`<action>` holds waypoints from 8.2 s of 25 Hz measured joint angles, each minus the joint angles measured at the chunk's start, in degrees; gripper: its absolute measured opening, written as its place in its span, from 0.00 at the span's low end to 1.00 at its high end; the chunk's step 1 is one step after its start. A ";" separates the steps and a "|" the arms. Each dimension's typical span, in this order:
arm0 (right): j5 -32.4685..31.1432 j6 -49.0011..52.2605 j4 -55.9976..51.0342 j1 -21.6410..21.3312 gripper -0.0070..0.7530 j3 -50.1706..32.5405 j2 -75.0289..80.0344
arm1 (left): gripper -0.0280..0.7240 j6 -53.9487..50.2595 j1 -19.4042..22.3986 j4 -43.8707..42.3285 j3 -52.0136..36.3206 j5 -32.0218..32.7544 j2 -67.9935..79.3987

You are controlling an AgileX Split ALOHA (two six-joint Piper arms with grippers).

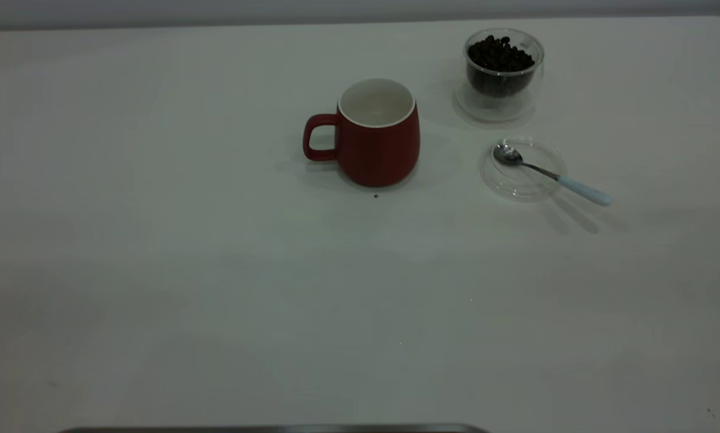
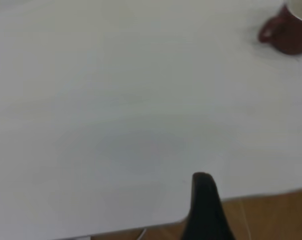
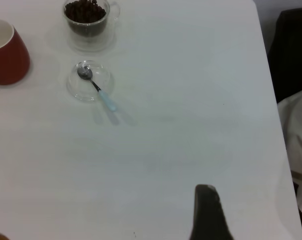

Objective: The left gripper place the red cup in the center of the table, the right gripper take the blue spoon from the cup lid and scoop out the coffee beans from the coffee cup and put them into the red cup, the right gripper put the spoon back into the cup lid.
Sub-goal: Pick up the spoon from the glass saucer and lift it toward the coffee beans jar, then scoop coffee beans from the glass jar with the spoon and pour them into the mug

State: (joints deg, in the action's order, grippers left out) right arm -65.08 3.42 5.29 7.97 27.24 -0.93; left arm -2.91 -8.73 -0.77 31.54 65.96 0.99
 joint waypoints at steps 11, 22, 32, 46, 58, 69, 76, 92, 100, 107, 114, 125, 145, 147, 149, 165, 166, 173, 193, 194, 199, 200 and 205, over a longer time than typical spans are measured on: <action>0.00 0.00 0.00 0.00 0.70 0.00 0.00 | 0.82 0.20 4.69 -0.89 -3.59 -0.52 -2.16; 0.00 0.00 0.00 0.00 0.70 0.00 0.00 | 0.82 0.30 4.69 -1.63 -3.65 -0.52 -2.16; 0.00 0.00 0.00 0.00 0.70 0.00 0.00 | 0.82 0.61 4.69 -1.63 -3.65 -0.57 -2.16; 20.06 1.26 -14.92 0.00 0.70 5.50 28.72 | 0.82 0.61 4.69 -1.63 -3.65 -0.57 -2.16; 43.70 -13.07 -46.41 0.00 0.70 5.50 74.67 | 0.82 0.61 4.69 -1.63 -3.65 -0.57 -2.16; 37.42 -58.05 -95.30 -7.43 0.70 6.01 97.59 | 0.82 0.54 4.69 -1.64 -3.65 -0.57 -2.16; 30.90 -68.53 -105.03 -12.74 0.70 6.01 109.15 | 0.82 0.41 4.69 -1.64 -3.65 -0.57 -2.16; 19.97 -78.95 -107.59 -19.37 0.70 11.96 130.33 | 0.82 0.41 4.69 -1.64 -3.65 -0.59 -2.16; 17.70 -79.27 -107.76 -19.37 0.70 17.23 136.48 | 0.82 0.41 4.69 -1.64 -3.65 -0.59 -2.16; 16.69 -79.33 -107.76 -19.37 0.70 20.69 139.39 | 0.82 0.41 4.69 -1.64 -3.65 -0.59 -2.16; 15.11 -79.33 -107.76 -19.02 0.70 21.97 141.58 | 0.82 0.41 4.69 -1.64 -3.65 -0.59 -2.16; 13.60 -79.28 -107.76 -17.76 0.69 24.73 143.72 | 0.82 0.64 4.69 -1.64 -3.65 -0.59 -2.16; 12.08 -79.28 -107.76 -17.68 0.28 24.73 143.72 | 0.82 0.61 4.69 -1.64 -3.65 -0.59 -2.16; 11.91 -79.28 -107.76 -17.68 0.28 24.73 143.72 | 0.82 0.61 4.69 -1.64 -3.65 -0.59 -2.16; 11.91 -79.28 -107.76 -17.68 0.28 24.73 143.72 | 0.82 0.61 4.69 -1.64 -3.65 -0.59 -2.16; 9.21 -79.85 -103.61 -19.50 0.16 24.73 143.46 | 0.82 0.57 4.69 -1.64 -3.65 -0.59 -2.16; 8.95 -79.85 -103.30 -19.57 0.16 24.73 143.46 | 0.82 0.57 4.69 -1.64 -3.65 -0.59 -2.16; 9.45 -79.73 -101.00 -19.86 0.16 21.95 139.03 | 0.82 0.40 4.69 -1.64 -3.65 -0.65 -2.16; 12.46 -83.83 -105.08 -19.46 0.16 18.29 123.44 | 0.82 0.40 4.69 -1.64 -3.65 -0.60 -2.16; 12.69 -83.83 -105.09 -19.07 0.16 19.32 123.44 | 0.82 0.40 4.69 -1.64 -3.65 -0.60 -2.16; 18.68 -82.88 -104.95 -15.42 0.16 24.87 123.44 | 0.82 0.40 4.69 -1.64 -3.65 -0.60 -2.16; 20.30 -82.71 -104.90 -14.49 0.16 25.74 123.44 | 0.82 0.40 4.69 -1.64 -3.65 -0.60 -2.16; 28.20 -81.08 -103.44 -10.94 0.16 30.09 123.44 | 0.82 0.40 4.69 -1.64 -3.65 -0.60 -2.16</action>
State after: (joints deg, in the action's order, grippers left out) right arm -36.88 -77.67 -98.15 -2.97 57.33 122.51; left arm -2.51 -4.04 -2.41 27.89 65.37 -1.16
